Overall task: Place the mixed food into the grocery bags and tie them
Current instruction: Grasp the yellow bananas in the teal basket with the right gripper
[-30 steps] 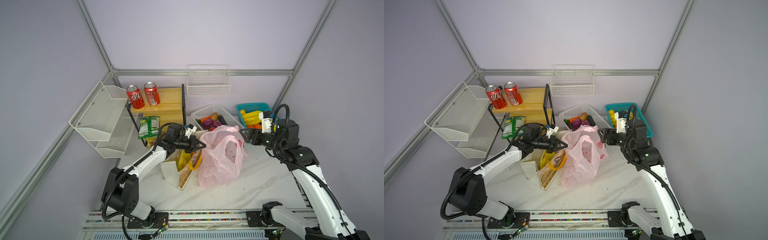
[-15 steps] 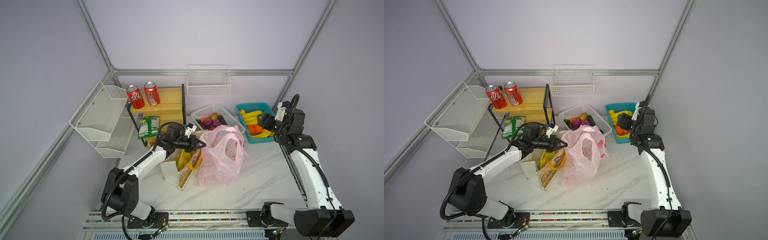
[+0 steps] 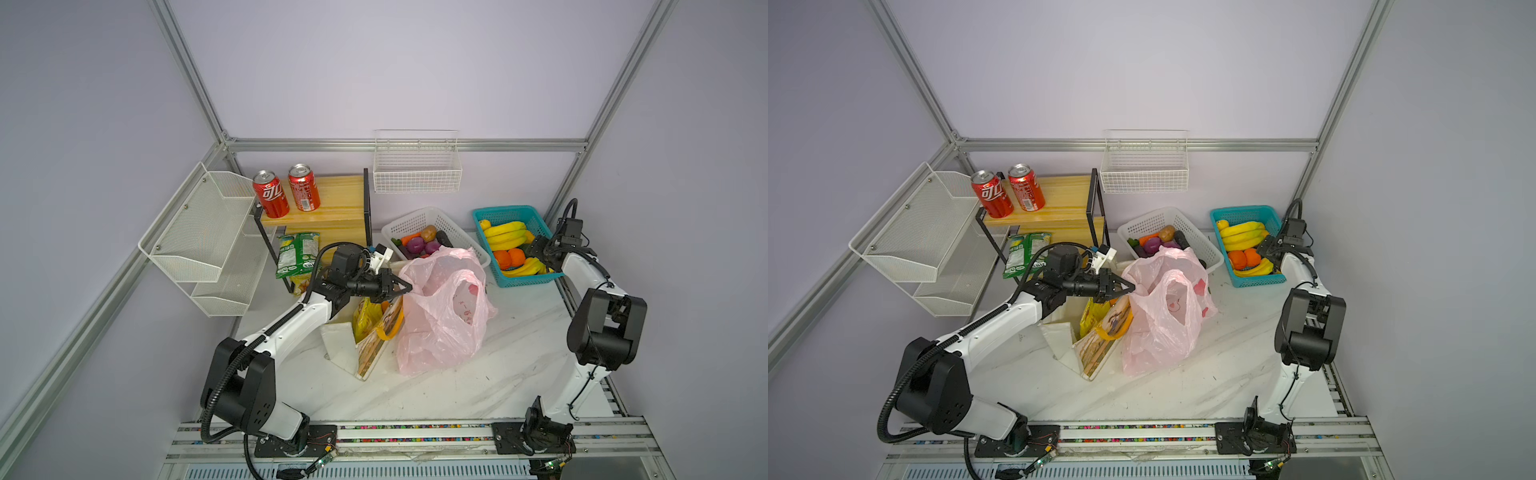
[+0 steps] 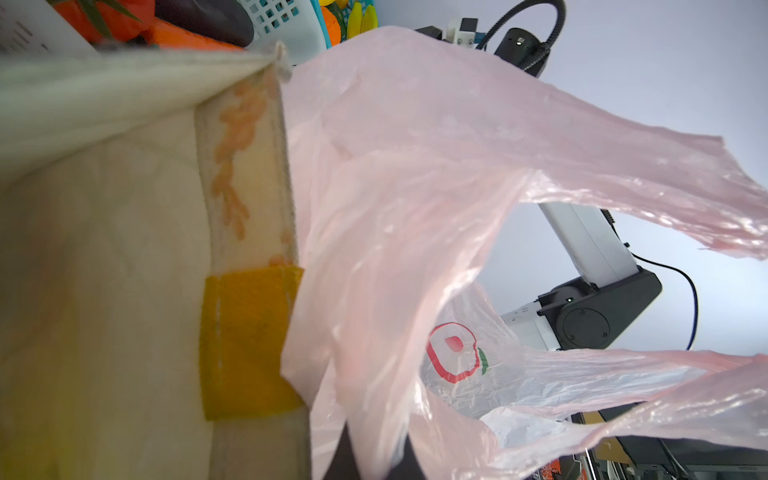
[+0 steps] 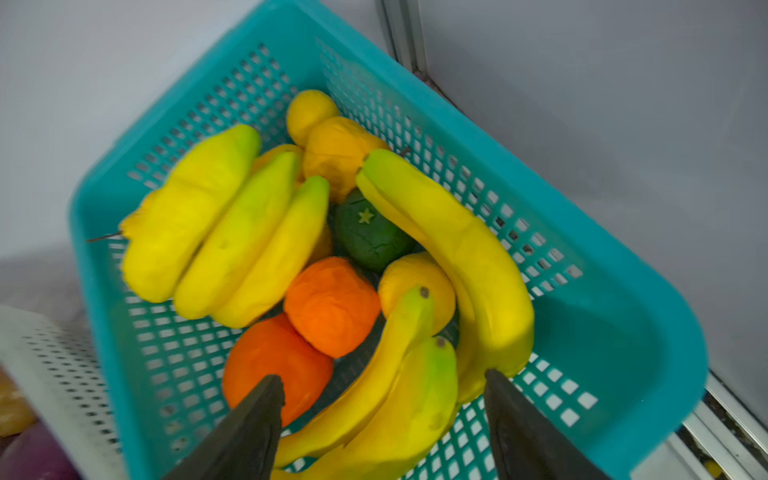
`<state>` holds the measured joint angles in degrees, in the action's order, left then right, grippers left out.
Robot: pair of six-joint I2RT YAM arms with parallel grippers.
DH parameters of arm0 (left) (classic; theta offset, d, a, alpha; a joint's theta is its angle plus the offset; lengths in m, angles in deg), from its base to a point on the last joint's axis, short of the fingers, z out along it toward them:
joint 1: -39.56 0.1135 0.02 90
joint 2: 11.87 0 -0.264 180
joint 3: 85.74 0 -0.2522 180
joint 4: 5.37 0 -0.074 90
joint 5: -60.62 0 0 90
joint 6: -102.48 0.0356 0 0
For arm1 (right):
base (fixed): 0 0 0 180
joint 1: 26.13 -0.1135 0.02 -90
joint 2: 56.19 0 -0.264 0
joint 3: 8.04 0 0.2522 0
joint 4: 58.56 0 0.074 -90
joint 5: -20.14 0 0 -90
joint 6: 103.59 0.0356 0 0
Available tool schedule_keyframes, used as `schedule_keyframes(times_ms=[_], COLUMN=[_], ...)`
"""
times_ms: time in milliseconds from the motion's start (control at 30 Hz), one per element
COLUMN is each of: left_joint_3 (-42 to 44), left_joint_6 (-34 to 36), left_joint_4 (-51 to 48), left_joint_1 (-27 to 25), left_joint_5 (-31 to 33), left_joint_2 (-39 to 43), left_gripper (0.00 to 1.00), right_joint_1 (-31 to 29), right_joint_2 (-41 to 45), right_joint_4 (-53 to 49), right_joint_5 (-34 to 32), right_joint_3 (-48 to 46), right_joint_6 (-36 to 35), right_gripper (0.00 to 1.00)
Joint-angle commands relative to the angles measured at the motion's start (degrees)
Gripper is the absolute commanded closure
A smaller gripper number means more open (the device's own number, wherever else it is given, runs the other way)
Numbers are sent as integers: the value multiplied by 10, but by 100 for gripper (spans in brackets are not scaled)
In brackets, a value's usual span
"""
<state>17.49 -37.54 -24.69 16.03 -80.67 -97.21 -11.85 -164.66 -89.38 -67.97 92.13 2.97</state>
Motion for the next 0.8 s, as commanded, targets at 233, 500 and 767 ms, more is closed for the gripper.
schedule_keyframes(times_ms=[233,500,767], left_joint_3=[8,11,12], left_joint_6=[-3,-3,-4], left_joint_4=[35,36,36], left_joint_1=[9,12,14], left_joint_5=[-17,-15,-14], left_joint_2=[26,22,20], left_gripper=[100,100,100], right_joint_1=[25,25,25], right_joint_2=[-79,-121,-123], right_joint_4=[-37,-50,-42], right_joint_5=[49,95,112], right_joint_3=[61,88,91], right_joint_6=[-54,-65,-66], right_gripper=[33,51,75])
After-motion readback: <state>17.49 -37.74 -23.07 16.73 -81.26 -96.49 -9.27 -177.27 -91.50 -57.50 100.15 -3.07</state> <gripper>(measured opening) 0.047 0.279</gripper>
